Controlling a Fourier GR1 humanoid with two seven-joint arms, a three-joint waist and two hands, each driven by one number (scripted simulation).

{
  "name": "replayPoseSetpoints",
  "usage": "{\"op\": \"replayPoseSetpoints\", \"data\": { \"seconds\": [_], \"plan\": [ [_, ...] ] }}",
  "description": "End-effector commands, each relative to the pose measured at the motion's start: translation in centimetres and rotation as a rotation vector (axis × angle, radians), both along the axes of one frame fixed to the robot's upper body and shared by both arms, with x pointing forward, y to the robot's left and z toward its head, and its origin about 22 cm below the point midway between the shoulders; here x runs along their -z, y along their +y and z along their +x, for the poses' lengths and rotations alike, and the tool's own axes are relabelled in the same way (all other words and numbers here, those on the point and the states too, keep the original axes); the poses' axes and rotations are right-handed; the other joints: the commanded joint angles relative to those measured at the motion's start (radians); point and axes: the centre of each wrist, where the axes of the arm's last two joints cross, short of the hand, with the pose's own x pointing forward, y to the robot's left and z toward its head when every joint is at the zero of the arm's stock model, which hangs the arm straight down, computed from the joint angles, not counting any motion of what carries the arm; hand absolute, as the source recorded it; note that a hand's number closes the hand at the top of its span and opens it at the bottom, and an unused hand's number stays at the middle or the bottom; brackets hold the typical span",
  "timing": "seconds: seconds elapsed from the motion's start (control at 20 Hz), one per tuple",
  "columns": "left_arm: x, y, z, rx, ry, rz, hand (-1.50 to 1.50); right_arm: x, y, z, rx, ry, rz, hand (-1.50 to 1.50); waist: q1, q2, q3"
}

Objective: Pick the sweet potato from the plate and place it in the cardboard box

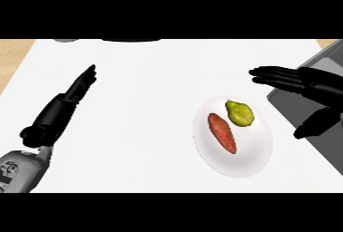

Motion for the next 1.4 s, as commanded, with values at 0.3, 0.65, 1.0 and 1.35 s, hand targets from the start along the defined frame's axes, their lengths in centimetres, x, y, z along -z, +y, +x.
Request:
{"op": "replayPoseSetpoints", "data": {
  "seconds": [0.3,0.65,1.0,1.35],
  "plan": [
    [-0.2,1.1,-0.1,-0.005,-0.015,-0.01,0.0,0.1,5.5,-4.2,-0.022,-0.003,-0.278,-1.5,-0.009,-0.003,0.0],
    [0.7,0.5,-0.3,-0.003,-0.007,0.0,0.0,0.8,7.9,-5.2,0.024,0.047,-0.327,-1.5,-0.004,-0.001,0.0],
    [0.1,-0.1,-0.5,-0.006,0.01,-0.008,0.0,2.1,9.1,-5.4,0.081,-0.027,-0.363,-1.5,0.0,-0.001,0.001],
    [1.2,-0.7,0.0,0.023,0.026,-0.002,0.0,4.1,10.0,-5.1,0.082,-0.033,-0.367,-1.5,-0.001,0.0,0.0]
  ]
}}
